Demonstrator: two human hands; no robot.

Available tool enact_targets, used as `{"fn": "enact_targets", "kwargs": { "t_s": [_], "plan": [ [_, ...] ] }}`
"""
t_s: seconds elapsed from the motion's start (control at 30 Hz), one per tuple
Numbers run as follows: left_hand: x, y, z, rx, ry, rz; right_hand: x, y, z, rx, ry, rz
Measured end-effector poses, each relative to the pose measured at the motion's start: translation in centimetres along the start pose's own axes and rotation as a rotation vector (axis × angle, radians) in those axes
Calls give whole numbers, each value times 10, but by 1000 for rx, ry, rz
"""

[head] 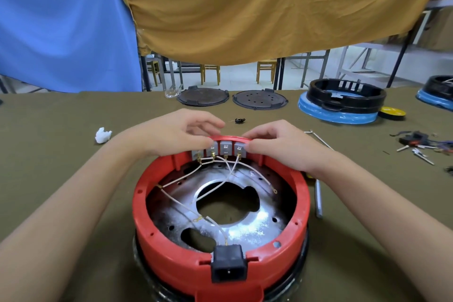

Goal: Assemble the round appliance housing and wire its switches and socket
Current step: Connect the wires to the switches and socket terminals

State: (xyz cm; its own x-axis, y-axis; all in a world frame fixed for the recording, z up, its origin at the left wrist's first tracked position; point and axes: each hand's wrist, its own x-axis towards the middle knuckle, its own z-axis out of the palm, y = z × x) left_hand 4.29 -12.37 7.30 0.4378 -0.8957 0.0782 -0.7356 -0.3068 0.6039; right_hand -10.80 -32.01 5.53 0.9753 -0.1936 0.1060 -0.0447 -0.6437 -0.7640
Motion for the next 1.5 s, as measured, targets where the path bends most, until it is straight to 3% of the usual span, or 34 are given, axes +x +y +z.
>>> {"fn": "enact_targets", "kwargs": {
  "t_s": [0.07,0.17,0.23,0.33,0.5,0.63,0.83,0.93,1.1,1.5],
  "plan": [
    [-5,-8,0,-17,17,-14,3,6,-8,197,26,60],
    [-7,-16,4,-65,66,-17,12,23,-31,524,312,159],
    [-6,-17,5,-76,123,-8,16,39,-45,572,486,199],
    [-3,-18,9,-65,201,-2,17,66,-52,397,562,251],
    [-2,-23,14,-95,268,-13,21,83,-53,-241,504,273],
    [-1,-25,16,-127,280,-28,19,88,-52,-448,336,371],
    [-1,-26,16,-146,286,-38,20,87,-49,-611,251,423],
    [-2,-24,16,-146,282,-37,20,87,-50,-440,309,366],
    [-1,-24,17,-156,298,-37,20,84,-61,87,431,269],
    [-1,-21,18,-147,306,-46,19,75,-57,647,187,280]
  ]
}}
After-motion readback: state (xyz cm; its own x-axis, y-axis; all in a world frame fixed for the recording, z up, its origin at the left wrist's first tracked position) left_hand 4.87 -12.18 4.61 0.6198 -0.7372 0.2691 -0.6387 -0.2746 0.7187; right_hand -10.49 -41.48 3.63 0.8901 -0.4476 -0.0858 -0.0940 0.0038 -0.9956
